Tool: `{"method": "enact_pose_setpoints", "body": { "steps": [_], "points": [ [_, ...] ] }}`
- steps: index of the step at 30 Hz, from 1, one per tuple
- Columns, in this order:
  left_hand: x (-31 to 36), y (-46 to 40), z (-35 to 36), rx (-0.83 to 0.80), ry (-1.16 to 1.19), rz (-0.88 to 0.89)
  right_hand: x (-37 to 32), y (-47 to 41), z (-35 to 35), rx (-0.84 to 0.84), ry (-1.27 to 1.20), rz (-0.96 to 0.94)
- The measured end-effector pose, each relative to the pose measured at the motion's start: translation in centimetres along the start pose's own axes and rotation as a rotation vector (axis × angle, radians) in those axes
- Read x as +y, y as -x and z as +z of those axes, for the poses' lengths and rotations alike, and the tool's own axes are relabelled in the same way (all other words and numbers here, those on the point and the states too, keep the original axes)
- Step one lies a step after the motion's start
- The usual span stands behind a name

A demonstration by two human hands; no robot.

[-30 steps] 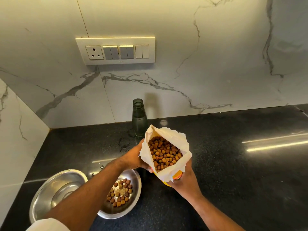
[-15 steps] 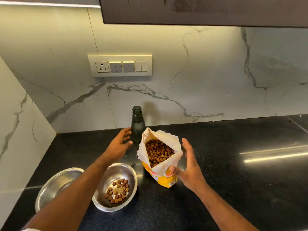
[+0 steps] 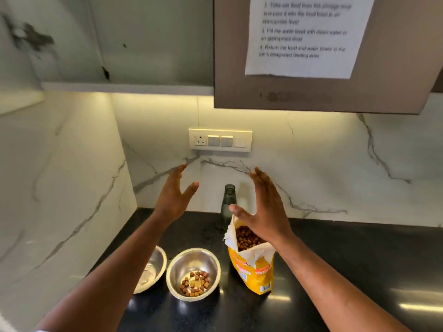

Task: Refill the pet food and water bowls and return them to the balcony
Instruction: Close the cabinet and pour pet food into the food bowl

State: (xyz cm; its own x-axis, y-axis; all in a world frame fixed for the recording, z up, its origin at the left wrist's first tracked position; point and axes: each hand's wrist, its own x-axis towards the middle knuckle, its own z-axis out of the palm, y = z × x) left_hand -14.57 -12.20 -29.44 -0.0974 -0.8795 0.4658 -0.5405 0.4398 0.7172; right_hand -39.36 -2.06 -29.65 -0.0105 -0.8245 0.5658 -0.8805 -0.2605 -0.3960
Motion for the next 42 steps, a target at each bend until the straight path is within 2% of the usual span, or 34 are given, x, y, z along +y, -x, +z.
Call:
{"method": "enact_pose_setpoints", "body": {
  "steps": [8, 18, 25, 30, 38, 42],
  "points": [
    [5.5, 2.8, -10.1, 0.262, -0.071, 0.055, -11.0, -3.5, -3.4, 0.201, 0.130, -0.218],
    [6.4, 8.3, -21.6, 0.366, -0.070, 0.112, -24.8, -3.3, -6.0, 0.379, 0.093, -0.375],
    [3.0, 10.1, -29.3, 0.312, -0.012, 0.049, -34.1, -2.2, -6.7, 0.507, 0.028, -0.370],
    [1.6, 10.8, -33.4, 0.418, -0.021, 0.130, -39.3, -0.6, -7.2, 0.542, -0.024, -0.373],
    [5.0, 9.9, -36.7, 0.302, 0.024, 0.448, -44.7, 1.7, -10.3, 0.568, 0.040, -0.420],
    [6.3, 9.3, -36.6, 0.319, 0.022, 0.491, -45.7, 2.2, -11.4, 0.577, 0.069, -0.425]
  ]
}}
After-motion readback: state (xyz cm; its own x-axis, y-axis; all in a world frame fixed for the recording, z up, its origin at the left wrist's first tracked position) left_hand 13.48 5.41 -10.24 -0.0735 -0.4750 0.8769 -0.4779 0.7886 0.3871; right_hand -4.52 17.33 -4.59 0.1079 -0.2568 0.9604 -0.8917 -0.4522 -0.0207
